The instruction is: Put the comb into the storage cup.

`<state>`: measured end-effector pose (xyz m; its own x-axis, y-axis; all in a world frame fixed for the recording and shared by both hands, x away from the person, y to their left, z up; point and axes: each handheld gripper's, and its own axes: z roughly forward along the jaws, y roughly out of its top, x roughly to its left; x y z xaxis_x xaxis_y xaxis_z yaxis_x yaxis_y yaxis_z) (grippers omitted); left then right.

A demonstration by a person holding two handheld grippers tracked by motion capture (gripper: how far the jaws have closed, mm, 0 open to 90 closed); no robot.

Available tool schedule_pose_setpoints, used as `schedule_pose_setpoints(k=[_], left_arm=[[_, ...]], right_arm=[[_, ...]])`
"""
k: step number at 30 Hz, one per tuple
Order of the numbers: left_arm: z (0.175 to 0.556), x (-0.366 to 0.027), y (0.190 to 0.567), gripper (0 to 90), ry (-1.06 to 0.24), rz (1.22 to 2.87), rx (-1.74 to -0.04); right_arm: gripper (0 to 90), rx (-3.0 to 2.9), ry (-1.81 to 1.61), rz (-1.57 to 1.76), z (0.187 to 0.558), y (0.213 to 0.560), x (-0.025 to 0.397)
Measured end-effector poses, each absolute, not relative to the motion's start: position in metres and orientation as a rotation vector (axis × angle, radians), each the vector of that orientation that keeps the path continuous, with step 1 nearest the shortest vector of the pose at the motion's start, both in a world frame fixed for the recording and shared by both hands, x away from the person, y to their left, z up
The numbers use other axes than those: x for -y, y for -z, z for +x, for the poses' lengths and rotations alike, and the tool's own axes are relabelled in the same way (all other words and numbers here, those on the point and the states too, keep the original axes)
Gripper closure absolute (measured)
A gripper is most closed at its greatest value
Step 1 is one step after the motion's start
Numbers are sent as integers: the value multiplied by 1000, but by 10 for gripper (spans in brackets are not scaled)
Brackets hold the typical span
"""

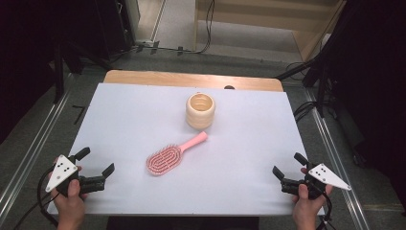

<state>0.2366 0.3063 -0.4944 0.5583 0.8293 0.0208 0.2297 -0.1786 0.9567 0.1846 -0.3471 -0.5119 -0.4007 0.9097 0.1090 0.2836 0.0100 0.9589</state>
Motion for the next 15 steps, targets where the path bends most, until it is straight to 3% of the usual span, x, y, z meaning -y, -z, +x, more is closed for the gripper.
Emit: schedule_pose_setpoints(k=[1,2,3,15], left_arm=[[236,-306,494,0,-689,1704,-890],[236,-307,495,0,-681,1692,-891],[236,-307,495,0,-681,1692,-891],[235,-310,495,0,-678,1661,-898]], right_arm=[[0,-1733,-1406,1222,185,511,346],[139,-1750,-1388,1209,186,509,344],[182,-1751,-1368,1208,186,507,342],[148,-1884,-1431,1072,194,470,301]])
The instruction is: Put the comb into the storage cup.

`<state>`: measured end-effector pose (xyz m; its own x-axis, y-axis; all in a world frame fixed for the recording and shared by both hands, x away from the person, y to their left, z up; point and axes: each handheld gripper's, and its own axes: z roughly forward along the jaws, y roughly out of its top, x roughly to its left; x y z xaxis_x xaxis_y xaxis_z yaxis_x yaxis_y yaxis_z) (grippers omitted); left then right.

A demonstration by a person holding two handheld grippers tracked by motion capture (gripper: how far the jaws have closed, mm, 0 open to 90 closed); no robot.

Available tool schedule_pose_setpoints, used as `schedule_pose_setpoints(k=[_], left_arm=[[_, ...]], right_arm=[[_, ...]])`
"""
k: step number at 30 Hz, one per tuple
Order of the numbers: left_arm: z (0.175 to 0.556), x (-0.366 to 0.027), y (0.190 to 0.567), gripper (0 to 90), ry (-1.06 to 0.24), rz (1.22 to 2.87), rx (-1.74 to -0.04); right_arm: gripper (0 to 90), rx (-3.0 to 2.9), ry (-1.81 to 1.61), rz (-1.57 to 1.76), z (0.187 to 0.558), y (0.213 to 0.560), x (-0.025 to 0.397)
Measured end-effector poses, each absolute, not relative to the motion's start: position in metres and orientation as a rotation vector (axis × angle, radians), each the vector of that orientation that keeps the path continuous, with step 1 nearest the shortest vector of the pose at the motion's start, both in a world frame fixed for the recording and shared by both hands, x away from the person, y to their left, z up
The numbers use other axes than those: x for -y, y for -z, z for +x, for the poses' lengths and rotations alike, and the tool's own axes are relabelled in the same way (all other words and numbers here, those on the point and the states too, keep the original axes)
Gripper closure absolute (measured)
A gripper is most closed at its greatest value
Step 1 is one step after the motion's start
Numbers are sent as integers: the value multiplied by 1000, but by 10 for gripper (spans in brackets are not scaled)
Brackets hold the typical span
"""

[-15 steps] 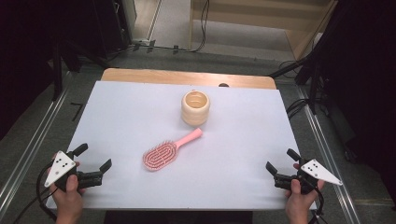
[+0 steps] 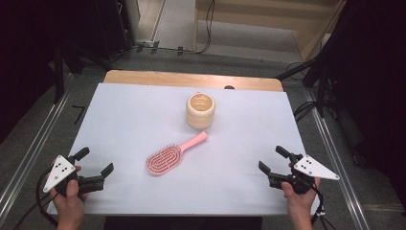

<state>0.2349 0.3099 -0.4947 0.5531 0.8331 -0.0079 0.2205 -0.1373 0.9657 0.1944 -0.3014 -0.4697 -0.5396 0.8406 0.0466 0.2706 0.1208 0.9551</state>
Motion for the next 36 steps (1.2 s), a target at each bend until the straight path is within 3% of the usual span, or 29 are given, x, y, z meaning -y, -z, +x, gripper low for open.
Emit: schedule_pose_setpoints(k=[2,7,9,10,11,15,17,19,36], left_arm=[[235,-310,495,0,-678,1659,-898],[234,-309,495,0,-683,1669,-894],[234,-308,495,0,-688,1674,-895],[234,-308,495,0,-690,1676,-894],[234,-308,495,0,-691,1678,-892],[234,-308,495,0,-691,1680,-892],[234,-308,495,0,-692,1680,-892],[234,-308,495,0,-692,1680,-891],[233,-307,495,0,-700,1686,-877]], right_arm=[[149,-1898,-1433,1062,196,468,298],[265,-1936,-1432,1021,204,454,283],[349,-1958,-1427,1009,209,447,278],[434,-1983,-1416,993,214,440,272],[434,-1983,-1416,993,214,440,272],[700,-2070,-1390,935,227,427,255],[735,-2092,-1387,928,231,426,252],[860,-2144,-1393,910,240,422,244],[883,-2322,-1258,869,290,414,203]])
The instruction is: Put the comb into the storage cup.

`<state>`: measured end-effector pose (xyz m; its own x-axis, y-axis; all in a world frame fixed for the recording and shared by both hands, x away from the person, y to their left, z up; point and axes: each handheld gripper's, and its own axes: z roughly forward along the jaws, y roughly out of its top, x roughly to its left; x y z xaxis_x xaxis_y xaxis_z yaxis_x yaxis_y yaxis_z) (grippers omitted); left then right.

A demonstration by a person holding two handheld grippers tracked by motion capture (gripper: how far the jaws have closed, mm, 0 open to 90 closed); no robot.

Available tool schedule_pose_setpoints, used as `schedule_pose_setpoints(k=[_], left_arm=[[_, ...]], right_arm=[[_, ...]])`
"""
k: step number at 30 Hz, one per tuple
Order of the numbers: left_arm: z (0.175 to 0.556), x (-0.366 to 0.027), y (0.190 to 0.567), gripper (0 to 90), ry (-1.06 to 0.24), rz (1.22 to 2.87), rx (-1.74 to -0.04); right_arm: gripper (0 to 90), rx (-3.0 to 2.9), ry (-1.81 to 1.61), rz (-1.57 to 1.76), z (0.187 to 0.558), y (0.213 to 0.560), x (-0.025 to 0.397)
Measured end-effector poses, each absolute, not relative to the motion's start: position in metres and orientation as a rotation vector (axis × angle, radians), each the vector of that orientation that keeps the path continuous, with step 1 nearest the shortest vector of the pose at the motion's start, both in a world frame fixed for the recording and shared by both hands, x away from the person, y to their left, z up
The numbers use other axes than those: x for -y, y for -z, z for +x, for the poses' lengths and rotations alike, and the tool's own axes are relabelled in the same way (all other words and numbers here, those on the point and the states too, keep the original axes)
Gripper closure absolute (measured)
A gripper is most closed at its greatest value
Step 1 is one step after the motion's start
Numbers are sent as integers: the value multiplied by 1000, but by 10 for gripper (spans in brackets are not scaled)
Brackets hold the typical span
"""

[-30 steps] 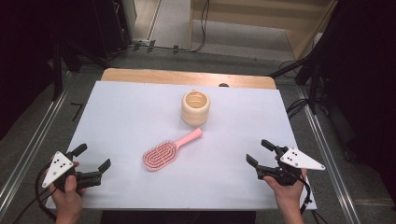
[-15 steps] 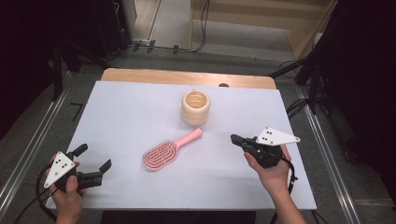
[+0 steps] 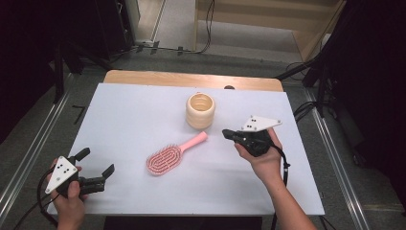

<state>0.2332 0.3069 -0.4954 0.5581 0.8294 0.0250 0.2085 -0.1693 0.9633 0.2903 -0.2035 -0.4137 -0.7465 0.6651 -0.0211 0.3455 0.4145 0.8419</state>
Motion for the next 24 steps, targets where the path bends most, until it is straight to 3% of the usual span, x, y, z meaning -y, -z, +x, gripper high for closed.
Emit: schedule_pose_setpoints(k=[24], left_arm=[[233,-307,495,0,-699,1688,-871]], right_arm=[[883,-2526,-1086,776,339,419,153]])
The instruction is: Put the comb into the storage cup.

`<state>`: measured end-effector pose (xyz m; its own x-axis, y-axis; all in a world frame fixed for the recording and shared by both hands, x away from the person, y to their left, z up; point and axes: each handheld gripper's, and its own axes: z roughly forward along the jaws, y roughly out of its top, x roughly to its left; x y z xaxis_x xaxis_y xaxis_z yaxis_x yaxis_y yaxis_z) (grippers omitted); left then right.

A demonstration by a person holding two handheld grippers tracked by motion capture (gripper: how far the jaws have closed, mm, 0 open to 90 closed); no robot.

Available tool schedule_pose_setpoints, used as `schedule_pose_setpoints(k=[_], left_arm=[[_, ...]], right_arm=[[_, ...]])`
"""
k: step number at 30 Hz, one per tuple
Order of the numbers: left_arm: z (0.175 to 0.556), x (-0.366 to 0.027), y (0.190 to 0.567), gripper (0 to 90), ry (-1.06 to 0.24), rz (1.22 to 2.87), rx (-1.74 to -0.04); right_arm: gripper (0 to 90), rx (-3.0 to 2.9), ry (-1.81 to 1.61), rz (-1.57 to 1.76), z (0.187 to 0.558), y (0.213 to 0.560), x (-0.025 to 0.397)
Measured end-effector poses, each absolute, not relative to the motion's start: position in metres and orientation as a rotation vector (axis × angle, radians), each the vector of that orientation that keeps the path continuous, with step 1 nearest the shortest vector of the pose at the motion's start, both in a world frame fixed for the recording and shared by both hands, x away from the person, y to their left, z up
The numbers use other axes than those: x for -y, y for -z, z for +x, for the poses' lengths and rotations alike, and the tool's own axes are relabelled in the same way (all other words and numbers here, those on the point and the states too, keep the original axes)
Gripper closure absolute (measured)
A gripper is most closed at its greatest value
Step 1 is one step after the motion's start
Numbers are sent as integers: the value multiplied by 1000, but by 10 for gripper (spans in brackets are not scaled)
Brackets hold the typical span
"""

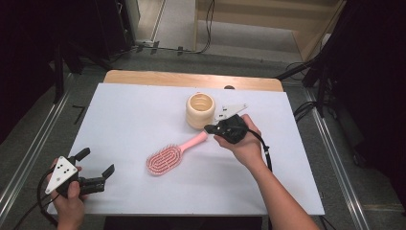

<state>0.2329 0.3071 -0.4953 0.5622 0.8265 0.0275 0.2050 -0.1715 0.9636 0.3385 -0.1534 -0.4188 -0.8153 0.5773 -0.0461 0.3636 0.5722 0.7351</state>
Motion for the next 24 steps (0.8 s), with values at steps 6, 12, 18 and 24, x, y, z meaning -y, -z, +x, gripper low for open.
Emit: schedule_pose_setpoints(k=[6,12,18,24], left_arm=[[233,-307,495,0,-699,1689,-867],[233,-307,495,0,-701,1692,-862],[233,-307,495,0,-702,1693,-861],[233,-307,495,0,-703,1693,-860]], right_arm=[[883,-2564,-1038,763,350,421,146],[884,-2615,-977,764,360,428,138],[883,-2648,-946,766,368,435,131],[884,-2681,-899,780,377,442,125]])
